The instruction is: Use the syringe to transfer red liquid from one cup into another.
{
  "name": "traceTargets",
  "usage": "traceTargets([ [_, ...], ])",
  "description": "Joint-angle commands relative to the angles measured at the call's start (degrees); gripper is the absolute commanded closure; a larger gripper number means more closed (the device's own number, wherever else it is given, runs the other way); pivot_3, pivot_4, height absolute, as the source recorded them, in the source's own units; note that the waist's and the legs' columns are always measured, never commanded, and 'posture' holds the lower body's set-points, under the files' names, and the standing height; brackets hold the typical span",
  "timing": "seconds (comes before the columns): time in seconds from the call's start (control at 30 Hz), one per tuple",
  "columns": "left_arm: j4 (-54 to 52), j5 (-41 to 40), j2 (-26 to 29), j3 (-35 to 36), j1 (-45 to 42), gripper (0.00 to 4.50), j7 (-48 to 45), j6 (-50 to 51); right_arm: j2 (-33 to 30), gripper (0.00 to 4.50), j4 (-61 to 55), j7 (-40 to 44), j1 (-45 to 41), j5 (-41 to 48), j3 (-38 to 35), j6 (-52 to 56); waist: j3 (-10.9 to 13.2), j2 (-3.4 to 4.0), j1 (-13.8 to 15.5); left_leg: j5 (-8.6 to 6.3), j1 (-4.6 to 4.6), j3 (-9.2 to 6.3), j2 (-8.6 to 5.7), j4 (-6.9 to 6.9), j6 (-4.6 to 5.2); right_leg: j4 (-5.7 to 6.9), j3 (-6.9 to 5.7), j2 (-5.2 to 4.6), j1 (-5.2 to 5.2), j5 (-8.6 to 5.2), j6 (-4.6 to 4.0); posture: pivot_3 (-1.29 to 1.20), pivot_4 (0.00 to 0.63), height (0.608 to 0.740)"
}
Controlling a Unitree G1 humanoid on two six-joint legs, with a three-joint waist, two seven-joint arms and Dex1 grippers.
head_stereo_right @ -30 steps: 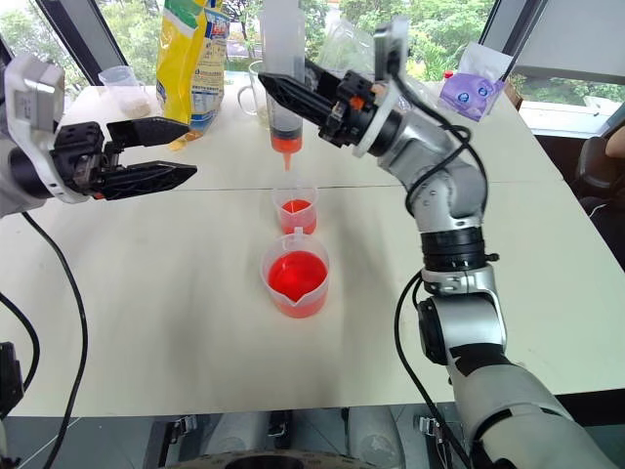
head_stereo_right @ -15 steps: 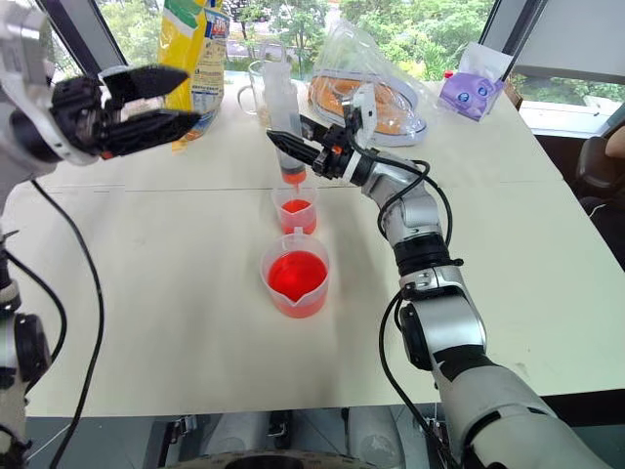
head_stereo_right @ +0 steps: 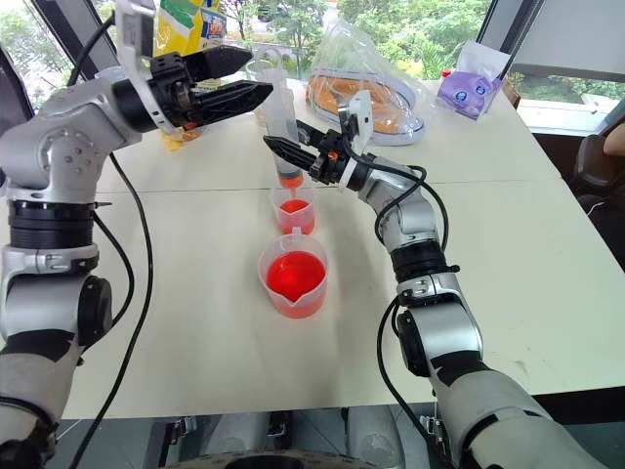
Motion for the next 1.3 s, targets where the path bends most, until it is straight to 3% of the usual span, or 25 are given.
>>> traceTargets([
  [0.03,-0.1,0.0,-0.6,1.5,-2.4,1.39,-0.2,-0.9,0.3,3.06,-3.3,0.1,-0.3,0.1,-0.2,0.0,0.0,0.00,0.0,0.00,0.00,0.00,0.00,0.00,0.00,0.00,0.00,0.00,0.00,0.00,0.00,0.00,0.150,0.740],
  [0.23,0.1,0.1,-1.0,2.0,-2.6,4.45,-0.3,-0.4,0.4,3.06,-4.0,0.3,0.0,-0.1,0.0,0.4,0.0,0.00,0.0,0.00,0.00,-0.01,0.01,0.00,0.00,0.01,0.00,0.00,0.00,0.00,0.00,0.00,0.150,0.740],
  [1.3,-4.3,5.5,-3.5,-3.5,6.1,4.45,-2.4,-1.9,-1.7,3.06,-10.1,-1.9,-4.7,3.4,-4.3,6.2,0.0,0.00,0.0,-0.01,0.00,-0.02,0.00,0.00,0.01,0.01,0.00,-0.01,0.00,0.00,0.00,0.00,0.150,0.740],
])
